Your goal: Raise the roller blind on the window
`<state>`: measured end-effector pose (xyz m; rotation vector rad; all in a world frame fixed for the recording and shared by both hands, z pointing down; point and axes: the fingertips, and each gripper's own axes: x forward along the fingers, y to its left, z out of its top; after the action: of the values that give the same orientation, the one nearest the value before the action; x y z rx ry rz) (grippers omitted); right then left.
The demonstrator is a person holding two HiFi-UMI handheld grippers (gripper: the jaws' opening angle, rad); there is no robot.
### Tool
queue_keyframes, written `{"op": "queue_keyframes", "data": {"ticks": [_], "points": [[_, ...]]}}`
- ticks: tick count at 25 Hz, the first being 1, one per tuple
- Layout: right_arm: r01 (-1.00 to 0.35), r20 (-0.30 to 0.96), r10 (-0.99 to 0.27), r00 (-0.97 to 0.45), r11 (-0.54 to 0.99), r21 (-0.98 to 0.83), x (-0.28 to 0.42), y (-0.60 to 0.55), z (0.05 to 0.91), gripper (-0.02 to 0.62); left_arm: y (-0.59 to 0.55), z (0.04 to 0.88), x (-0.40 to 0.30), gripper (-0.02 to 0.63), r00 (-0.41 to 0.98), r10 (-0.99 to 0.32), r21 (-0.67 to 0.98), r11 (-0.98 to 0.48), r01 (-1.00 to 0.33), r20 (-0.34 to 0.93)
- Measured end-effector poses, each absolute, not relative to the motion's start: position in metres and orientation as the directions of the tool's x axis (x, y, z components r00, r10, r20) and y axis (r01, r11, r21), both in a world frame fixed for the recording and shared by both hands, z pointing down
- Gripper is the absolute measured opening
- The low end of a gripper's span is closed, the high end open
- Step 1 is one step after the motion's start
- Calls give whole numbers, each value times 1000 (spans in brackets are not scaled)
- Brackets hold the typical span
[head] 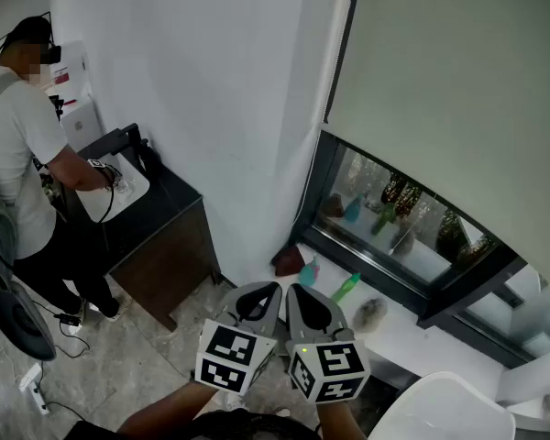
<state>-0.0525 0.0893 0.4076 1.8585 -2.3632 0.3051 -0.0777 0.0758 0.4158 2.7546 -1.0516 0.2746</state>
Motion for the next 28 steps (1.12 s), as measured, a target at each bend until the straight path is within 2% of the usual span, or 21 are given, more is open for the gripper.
{"op": "queue_keyframes", "data": {"ticks": [12, 28], "points": [[-982, 223, -957, -186, 172, -82, -55, 70, 412, -5, 56, 420, -86, -8, 748, -622, 105, -749, -655, 232], [-969, 203, -947, -248, 239, -67, -17, 2, 411, -5, -9, 422, -47, -8, 709, -664, 98, -710, -698, 236]]}}
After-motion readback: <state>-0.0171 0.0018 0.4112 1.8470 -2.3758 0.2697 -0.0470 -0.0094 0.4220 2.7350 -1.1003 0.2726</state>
